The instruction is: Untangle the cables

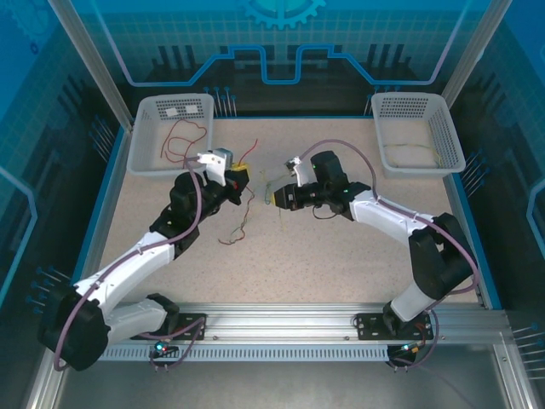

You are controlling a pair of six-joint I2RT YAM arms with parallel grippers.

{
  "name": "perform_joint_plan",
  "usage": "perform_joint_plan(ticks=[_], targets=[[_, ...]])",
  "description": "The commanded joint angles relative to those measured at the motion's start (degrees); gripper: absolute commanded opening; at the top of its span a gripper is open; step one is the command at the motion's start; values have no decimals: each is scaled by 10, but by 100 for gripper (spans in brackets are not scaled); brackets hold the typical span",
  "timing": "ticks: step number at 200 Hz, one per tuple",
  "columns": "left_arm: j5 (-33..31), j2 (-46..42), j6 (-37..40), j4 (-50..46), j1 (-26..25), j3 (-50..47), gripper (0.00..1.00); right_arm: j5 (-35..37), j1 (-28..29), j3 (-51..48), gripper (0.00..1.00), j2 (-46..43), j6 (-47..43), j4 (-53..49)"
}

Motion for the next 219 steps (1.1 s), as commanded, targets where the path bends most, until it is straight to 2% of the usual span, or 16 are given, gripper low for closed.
perform_joint_plan(ticks=[1,24,38,53,63,85,89,107,120,141,159,178,200,219], targets=[[-59,-28,19,11,-3,-14,0,-1,-6,13,9,10,5,-20],[-81,-37,23,11,-2,-20,0,5,-12,19,5,12,3,-33],[-81,-39,26,6,-2,-20,0,13,-15,20,0,10,1,-37],[-85,-40,27,6,-2,-19,0,4,-19,19,0,9,0,-38],[-83,-40,26,6,-2,-19,0,-14,-21,21,12,6,-3,-33],[-80,-35,24,11,-2,-18,0,-31,-19,32,53,9,3,-36],[-80,-34,24,13,-1,-18,0,-37,-18,35,57,11,7,-36],[-76,-28,21,14,-2,-15,0,-77,-18,47,61,29,24,-23],[-73,-24,20,13,-2,-13,0,-96,-17,48,71,41,51,-1],[-71,-24,18,13,-2,-13,0,-122,-14,49,74,58,90,35],[-71,-27,18,12,-1,-16,0,-123,-9,58,82,65,95,25],[-71,-29,18,10,-2,-18,0,-130,-6,70,83,66,95,8],[-70,-28,17,10,-2,-19,0,-89,-8,72,83,50,97,-25],[-71,-29,15,13,-2,-21,0,-4,-14,67,83,17,70,-68]])
